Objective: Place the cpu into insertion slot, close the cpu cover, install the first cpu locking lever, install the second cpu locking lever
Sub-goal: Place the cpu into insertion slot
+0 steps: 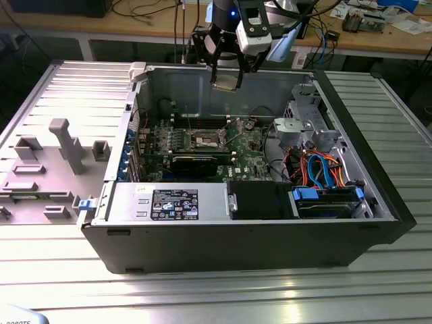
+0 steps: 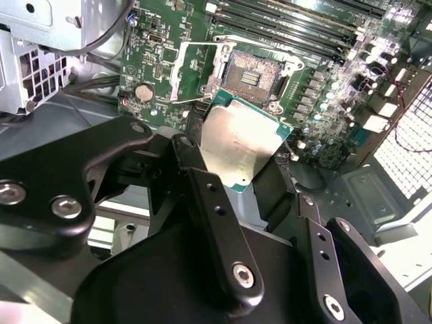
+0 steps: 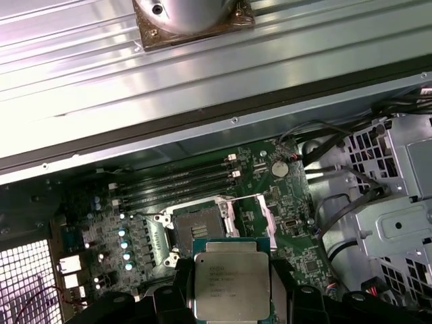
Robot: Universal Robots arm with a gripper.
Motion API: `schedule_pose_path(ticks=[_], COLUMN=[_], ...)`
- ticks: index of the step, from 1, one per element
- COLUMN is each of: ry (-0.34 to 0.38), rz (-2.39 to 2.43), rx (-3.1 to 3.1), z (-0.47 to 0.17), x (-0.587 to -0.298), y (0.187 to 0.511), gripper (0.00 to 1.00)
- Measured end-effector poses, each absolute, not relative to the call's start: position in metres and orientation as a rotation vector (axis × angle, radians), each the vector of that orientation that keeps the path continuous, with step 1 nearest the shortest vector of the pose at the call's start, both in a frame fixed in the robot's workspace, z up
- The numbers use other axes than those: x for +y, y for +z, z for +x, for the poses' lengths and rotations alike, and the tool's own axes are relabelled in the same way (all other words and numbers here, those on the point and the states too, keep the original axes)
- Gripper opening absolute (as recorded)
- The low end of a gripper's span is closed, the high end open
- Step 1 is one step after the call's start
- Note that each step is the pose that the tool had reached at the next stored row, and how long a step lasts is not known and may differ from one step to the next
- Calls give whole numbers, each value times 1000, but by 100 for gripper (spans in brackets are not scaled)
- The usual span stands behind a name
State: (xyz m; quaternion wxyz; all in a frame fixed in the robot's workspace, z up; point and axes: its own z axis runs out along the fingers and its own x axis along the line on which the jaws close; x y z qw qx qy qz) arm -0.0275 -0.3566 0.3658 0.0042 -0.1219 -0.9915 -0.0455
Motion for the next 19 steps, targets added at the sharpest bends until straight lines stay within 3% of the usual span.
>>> schedule_pose_path(ticks=[19], ry=[-144], rz=[-563], rx=[-3084], z=[-28], x=[-357], y=[366], gripper=[54])
